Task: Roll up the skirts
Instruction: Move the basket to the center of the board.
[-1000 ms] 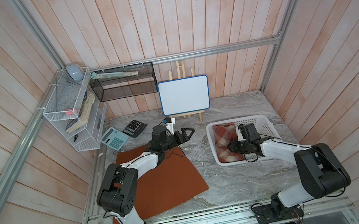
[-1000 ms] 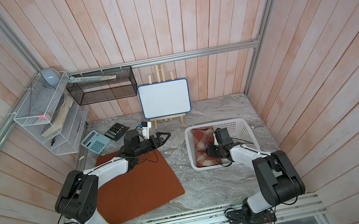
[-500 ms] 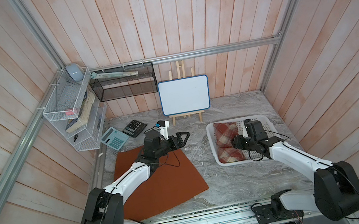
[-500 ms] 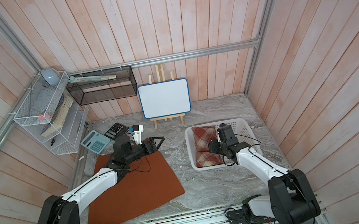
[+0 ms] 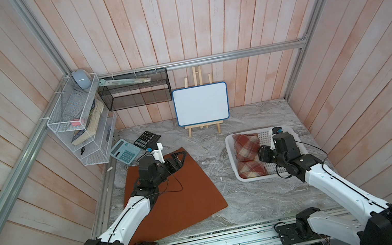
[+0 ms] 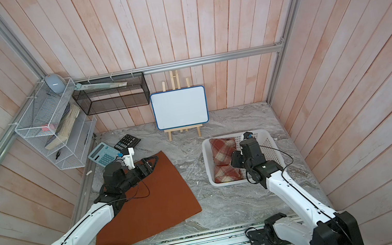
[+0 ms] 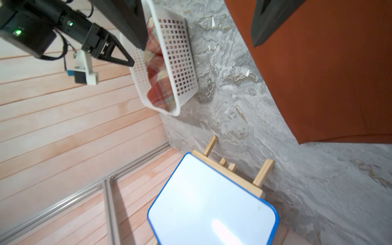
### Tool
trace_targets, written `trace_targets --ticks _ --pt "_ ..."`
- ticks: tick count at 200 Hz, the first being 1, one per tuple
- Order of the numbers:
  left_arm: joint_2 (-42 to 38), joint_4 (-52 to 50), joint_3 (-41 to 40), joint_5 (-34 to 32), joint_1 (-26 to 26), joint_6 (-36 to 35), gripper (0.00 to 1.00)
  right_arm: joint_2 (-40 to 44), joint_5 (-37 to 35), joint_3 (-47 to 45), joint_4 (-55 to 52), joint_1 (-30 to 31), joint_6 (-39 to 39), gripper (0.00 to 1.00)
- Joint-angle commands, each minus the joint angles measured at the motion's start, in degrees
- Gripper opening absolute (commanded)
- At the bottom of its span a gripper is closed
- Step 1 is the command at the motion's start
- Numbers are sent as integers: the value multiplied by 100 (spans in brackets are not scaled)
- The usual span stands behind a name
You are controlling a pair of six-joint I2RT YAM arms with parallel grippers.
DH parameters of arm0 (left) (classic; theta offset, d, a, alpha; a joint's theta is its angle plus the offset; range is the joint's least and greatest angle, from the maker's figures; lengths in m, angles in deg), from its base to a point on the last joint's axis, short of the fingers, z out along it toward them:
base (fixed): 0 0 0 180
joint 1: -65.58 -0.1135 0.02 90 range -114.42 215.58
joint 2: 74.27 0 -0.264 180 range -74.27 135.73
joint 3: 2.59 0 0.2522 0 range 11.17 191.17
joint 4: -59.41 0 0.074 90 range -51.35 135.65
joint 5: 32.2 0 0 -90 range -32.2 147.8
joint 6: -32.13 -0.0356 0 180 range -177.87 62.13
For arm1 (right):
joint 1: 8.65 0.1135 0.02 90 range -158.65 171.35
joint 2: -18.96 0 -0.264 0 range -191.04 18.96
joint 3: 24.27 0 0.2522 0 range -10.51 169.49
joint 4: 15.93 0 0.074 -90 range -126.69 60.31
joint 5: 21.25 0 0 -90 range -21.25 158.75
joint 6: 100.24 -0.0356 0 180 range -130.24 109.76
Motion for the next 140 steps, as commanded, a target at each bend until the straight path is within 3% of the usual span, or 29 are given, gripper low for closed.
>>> trace_targets --ticks 1,5,25,46,67,92,112,140 --pt "-372 -643 -61 -212 -231 -85 16 296 -680 408 -525 629 -42 37" --pt "-448 -718 -89 -224 -259 -52 1 324 -764 475 -584 806 -58 33" --pt "-759 -880 -237 -57 -381 -11 0 348 -1060 760 -773 1675 -132 0" --pt "-1005 -930 -447 51 -529 204 0 2 -1063 926 -424 2562 -123 0" --pt "-1097 -681 -847 395 -922 600 0 -1062 -650 1189 119 3028 81 0" --pt "-852 -654 -1188 715 -1313 1307 0 -2505 -24 1787 839 3064 509 0" --pt "-994 -934 -1397 442 -1323 1595 0 -3762 305 2627 1141 3057 811 0" --pt "-1582 -1509 -1776 89 -1323 1870 0 -5529 643 4243 746 3053 1106 0"
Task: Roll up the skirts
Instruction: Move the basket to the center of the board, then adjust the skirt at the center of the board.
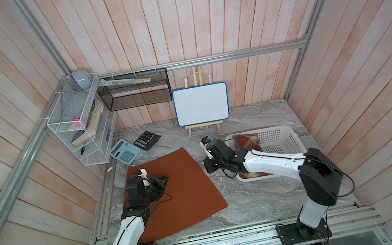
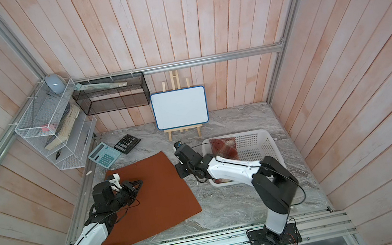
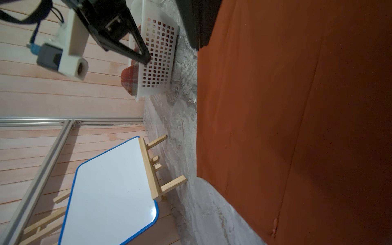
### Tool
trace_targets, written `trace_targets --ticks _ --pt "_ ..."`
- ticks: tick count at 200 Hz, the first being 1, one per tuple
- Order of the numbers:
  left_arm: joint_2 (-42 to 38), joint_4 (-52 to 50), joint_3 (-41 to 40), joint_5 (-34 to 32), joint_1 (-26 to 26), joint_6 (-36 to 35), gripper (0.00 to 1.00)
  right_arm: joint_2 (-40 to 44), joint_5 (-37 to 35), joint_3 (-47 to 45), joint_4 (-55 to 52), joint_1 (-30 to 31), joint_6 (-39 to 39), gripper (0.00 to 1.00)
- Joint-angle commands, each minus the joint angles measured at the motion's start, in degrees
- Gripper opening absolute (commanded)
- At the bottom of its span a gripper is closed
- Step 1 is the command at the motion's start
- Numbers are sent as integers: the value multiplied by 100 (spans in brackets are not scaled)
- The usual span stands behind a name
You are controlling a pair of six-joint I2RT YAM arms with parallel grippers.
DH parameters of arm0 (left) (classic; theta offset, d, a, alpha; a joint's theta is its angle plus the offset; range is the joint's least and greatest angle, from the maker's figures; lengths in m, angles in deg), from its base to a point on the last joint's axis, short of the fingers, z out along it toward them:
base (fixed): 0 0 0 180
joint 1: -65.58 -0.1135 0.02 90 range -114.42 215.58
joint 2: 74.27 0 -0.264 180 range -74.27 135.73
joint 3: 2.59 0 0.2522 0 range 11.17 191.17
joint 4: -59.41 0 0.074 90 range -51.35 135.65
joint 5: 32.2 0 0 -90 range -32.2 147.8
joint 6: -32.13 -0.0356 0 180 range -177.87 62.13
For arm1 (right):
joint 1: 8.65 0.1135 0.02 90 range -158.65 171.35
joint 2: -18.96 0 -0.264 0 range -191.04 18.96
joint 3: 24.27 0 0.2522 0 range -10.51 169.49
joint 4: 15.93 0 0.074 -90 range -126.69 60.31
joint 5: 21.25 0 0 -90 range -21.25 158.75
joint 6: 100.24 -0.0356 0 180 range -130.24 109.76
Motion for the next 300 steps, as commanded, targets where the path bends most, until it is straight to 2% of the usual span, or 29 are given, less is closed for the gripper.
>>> trace_targets --ticks 1,30,58,79,128,185,202,239,257,300 --pt "-455 -426 -257 -231 -25 431 0 -1031 479 1059 16 11 432 0" --pt "-595 -705 -592 -329 -31 489 0 -1850 475 1747 399 -11 456 0" --pt "-491 -435 -887 -219 -39 710 0 -2472 513 2562 228 -15 706 0" --pt "-464 -360 -934 -218 -42 738 0 -2770 144 2972 -190 -99 832 0" --pt "-163 79 -914 -199 -42 658 0 -1769 -125 1536 235 -1039 390 0" --pt "326 476 -802 -170 -42 585 0 -513 -884 -381 3 -1018 -129 0" --pt "444 482 -746 -221 -42 553 0 -332 -1209 -658 -191 -1181 -93 0" --pt "617 619 -712 -155 -43 629 0 202 -1322 -1146 -69 -1874 346 0" --pt "544 619 -751 -150 -42 653 0 126 -979 -813 -176 -1705 534 0" --pt "-137 133 -1063 -349 -49 908 0 -827 -626 678 -161 -426 891 0"
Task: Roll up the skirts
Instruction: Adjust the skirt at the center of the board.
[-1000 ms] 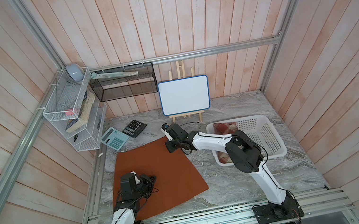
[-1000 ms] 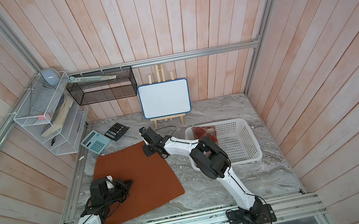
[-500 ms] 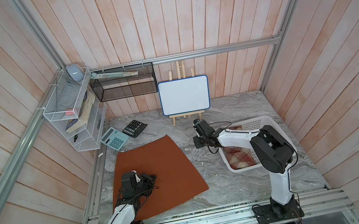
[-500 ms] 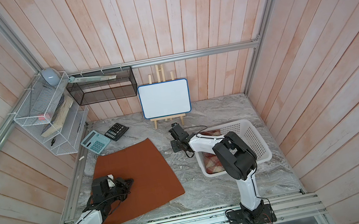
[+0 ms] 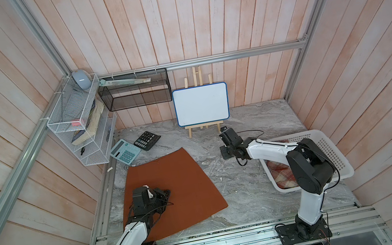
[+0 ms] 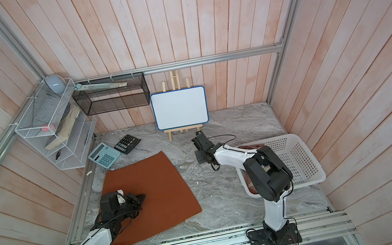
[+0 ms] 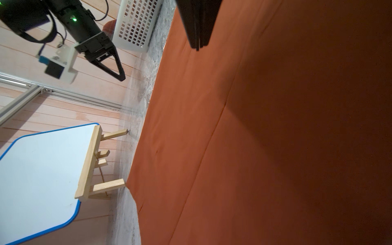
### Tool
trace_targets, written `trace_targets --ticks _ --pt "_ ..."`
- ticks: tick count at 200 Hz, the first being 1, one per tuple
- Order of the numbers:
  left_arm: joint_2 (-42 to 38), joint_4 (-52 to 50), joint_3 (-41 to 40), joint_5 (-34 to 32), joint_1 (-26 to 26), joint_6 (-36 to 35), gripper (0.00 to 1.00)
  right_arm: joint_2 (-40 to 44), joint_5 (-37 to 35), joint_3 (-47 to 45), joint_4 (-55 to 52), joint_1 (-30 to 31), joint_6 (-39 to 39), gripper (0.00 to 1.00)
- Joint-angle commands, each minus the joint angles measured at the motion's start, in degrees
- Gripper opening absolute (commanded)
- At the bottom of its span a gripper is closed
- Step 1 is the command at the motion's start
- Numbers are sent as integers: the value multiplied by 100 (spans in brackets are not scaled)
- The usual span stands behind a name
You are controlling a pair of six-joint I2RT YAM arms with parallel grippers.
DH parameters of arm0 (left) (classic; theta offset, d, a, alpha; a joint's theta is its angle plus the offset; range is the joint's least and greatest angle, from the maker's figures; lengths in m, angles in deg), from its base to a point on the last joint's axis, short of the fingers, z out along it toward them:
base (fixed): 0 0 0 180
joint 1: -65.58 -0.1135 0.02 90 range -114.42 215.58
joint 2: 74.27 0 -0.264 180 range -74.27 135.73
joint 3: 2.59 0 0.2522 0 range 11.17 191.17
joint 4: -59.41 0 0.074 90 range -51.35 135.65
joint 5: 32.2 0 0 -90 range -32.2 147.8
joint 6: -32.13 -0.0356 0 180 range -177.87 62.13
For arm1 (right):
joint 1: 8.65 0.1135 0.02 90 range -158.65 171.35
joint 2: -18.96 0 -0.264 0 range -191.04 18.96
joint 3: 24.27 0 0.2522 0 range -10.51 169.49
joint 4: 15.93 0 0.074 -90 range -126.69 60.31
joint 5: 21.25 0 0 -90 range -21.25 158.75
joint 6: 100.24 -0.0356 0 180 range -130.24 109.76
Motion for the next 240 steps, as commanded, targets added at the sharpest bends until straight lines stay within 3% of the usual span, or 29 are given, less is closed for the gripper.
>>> trace_targets --ticks 1,41,98,148,192,240 --pt "-372 -172 -219 -120 -39 216 0 -583 361 818 11 724 366 0" --pt "-510 -420 -339 -116 -38 147 0 -1837 1189 2057 506 909 487 0" --pt "-562 -621 -338 -207 -42 88 0 -2858 1203 3153 85 889 411 0" --pt "-249 -270 -478 -155 -40 248 0 -2516 1034 2327 46 723 333 0" --pt "389 186 -264 31 -49 233 1 -1838 722 1082 24 465 140 0" --pt "1631 982 387 519 -2 167 3 -538 645 -1060 298 280 -501 0"
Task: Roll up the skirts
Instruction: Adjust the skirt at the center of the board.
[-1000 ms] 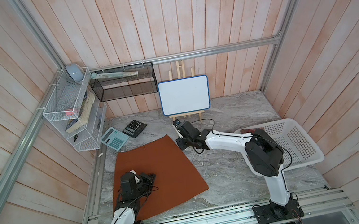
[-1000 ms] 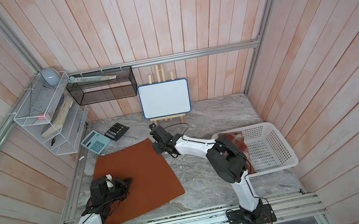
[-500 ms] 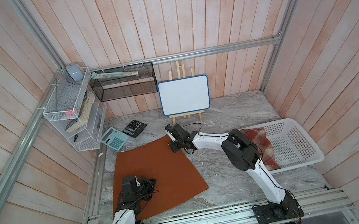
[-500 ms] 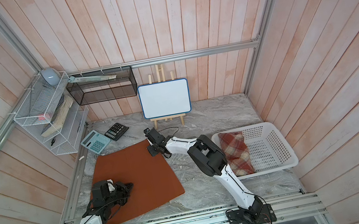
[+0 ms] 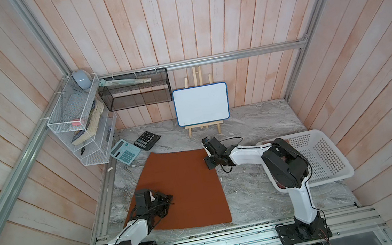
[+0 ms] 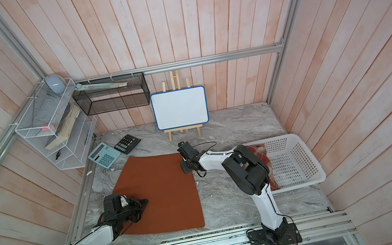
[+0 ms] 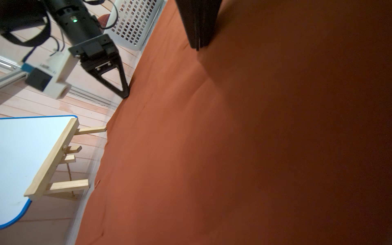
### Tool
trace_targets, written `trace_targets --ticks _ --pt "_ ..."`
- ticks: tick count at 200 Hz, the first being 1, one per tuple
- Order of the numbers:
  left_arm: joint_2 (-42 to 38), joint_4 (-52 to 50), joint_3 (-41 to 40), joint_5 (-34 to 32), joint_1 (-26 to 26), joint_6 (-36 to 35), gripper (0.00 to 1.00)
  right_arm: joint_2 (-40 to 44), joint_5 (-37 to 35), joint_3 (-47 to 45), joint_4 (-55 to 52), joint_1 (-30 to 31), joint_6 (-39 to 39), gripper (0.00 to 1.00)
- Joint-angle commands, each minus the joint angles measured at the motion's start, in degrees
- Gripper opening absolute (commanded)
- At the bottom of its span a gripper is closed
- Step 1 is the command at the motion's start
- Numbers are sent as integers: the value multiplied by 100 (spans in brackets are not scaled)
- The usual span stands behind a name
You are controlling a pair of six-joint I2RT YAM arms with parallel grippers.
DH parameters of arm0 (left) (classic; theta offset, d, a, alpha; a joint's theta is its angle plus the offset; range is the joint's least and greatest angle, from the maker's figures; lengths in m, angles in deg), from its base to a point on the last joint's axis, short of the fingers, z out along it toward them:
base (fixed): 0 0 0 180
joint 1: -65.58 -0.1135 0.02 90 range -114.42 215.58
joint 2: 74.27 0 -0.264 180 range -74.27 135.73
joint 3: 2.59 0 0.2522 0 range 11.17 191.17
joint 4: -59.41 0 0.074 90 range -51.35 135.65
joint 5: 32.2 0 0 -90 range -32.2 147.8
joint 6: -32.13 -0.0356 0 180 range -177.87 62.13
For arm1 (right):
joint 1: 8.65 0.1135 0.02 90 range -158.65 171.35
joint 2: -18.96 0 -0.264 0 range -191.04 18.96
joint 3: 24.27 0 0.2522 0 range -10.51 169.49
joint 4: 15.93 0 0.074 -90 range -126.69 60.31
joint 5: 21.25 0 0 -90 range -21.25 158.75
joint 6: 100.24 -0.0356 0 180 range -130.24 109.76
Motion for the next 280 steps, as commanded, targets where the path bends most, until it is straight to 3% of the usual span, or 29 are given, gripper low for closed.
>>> trace_targets --ticks 1,50,103,130,147,168,189,215,248,280 --pt "557 565 439 313 23 -59 3 346 -136 -984 -361 -52 -428 0" --pt "1710 1467 815 686 296 255 2 874 239 -1966 -399 684 -831 0" --pt "2070 1217 1481 547 560 7 2 1676 537 -2783 -583 1157 -1275 0" --pt "2359 1238 1907 554 811 21 0 2253 1193 -2938 -601 1258 -1216 0" --pt "2097 1257 1935 496 836 45 0 2717 981 -2624 -874 1247 -1076 0" --pt "1322 286 2084 60 789 -429 0 2935 605 -1993 -1022 1160 -736 0" --pt "670 -290 1922 86 357 -585 0 2428 780 -1320 -751 897 -323 0" --pt "153 -732 1470 147 -262 -620 0 1013 1173 -8 -598 612 151 0" --pt "217 -555 958 435 -435 -274 0 -383 1521 1470 -523 655 143 0" --pt "250 -405 779 484 -450 -327 0 -798 1572 1808 -222 750 54 0"
